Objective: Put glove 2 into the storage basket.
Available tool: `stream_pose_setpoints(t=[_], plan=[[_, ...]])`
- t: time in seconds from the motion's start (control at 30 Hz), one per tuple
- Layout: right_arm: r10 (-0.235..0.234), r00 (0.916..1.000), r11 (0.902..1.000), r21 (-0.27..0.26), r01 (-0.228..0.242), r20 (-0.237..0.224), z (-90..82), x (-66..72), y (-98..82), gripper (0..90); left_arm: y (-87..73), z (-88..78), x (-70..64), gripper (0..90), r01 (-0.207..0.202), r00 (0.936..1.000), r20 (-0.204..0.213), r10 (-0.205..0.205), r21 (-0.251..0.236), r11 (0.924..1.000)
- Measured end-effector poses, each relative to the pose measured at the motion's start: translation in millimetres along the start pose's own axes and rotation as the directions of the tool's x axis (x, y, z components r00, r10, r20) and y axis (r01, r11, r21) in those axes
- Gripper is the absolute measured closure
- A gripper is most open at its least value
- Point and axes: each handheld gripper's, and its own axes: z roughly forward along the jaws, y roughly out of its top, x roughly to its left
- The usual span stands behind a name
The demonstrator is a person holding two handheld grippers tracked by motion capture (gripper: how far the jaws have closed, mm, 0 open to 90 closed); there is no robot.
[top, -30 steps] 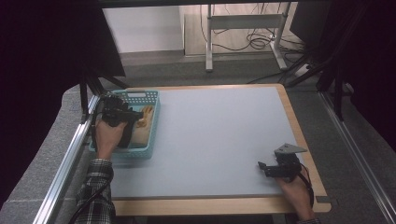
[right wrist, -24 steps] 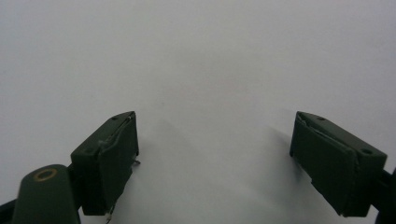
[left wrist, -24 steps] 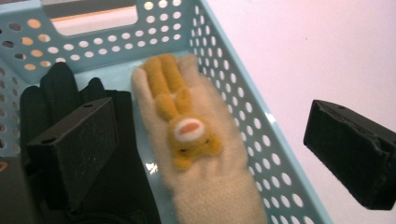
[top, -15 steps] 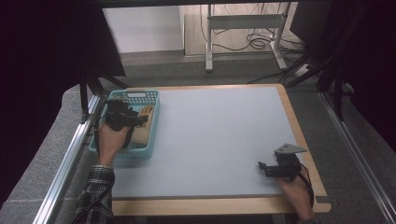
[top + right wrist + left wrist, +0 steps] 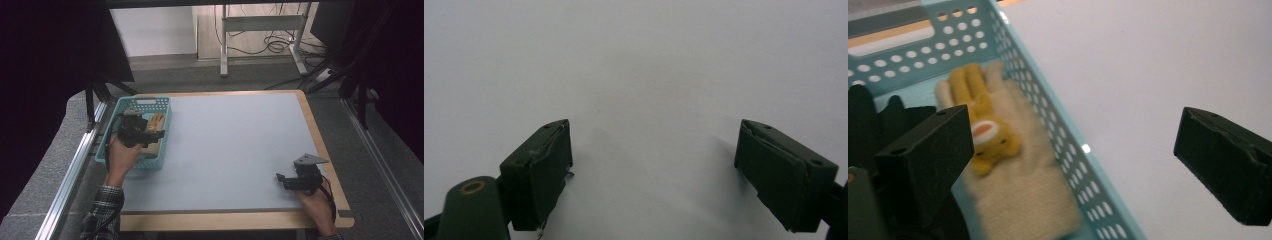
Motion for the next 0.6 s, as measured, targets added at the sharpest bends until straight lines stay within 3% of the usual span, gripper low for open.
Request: stream_pose_setpoints(t=[0.6], plan=[[-0.002,1.0,1.0,0.001,0.002,0.0,0.0,0.0,0.1,14.9,-9.0,-0.9,-35.8,2.9,-0.086,0.9952,0.044,0.087,-0.028,0.9959]])
